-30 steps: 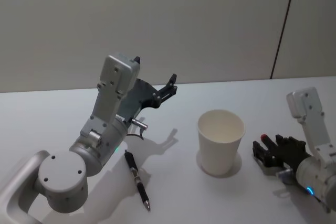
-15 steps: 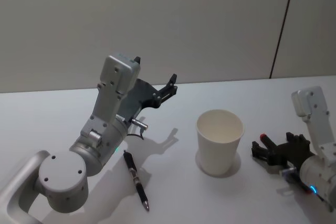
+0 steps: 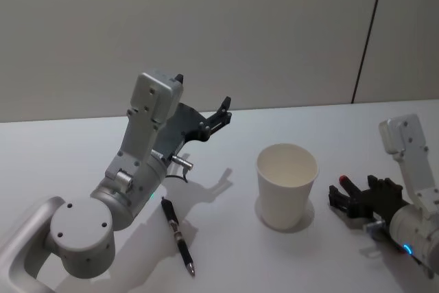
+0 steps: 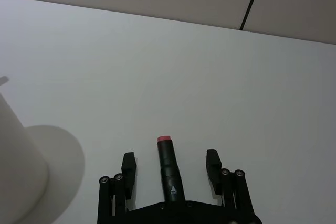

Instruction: Place the pen into the pen holder.

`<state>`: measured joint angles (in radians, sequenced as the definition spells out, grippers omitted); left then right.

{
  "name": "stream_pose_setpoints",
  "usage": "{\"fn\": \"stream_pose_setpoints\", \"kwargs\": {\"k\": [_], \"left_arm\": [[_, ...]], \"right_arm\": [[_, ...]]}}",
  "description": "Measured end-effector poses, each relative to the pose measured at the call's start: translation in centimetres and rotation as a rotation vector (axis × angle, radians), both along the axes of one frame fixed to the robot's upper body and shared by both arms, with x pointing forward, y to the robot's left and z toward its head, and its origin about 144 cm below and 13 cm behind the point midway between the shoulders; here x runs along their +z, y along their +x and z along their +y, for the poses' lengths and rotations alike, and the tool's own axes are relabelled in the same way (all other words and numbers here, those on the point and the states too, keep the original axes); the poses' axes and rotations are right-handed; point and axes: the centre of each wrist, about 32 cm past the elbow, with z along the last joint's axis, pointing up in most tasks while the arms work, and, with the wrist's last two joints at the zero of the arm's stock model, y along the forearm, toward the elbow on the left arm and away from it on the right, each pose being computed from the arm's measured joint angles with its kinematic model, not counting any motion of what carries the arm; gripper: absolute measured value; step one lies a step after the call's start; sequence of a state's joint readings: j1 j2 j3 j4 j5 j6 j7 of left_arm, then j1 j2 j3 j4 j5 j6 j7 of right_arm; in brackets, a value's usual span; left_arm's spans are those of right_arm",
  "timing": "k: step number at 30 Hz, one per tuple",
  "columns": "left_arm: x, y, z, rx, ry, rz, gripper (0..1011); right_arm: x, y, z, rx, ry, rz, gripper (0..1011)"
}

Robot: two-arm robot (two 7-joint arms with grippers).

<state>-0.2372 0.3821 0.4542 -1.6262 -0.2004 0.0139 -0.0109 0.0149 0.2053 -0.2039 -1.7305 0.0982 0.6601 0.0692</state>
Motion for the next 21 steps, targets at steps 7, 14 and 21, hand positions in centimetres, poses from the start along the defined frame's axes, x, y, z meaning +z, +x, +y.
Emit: {"fn": "stream_pose_setpoints", "kwargs": {"k": [7, 14, 21], "left_arm": [[0.0, 0.0, 0.0, 0.0, 0.0, 0.0, 1001], [0.0, 0.0, 0.0, 0.0, 0.0, 0.0, 1001], [0.0, 0.0, 0.0, 0.0, 0.0, 0.0, 1001]], "right_arm": [[-0.01, -0.01, 0.01, 0.001, 0.001, 0.001, 804], [-0.02, -0.02, 0.04, 0.002, 0.002, 0.001, 759], [-0.01, -0.01, 0.04, 0.003, 0.002, 0.001, 716]]}}
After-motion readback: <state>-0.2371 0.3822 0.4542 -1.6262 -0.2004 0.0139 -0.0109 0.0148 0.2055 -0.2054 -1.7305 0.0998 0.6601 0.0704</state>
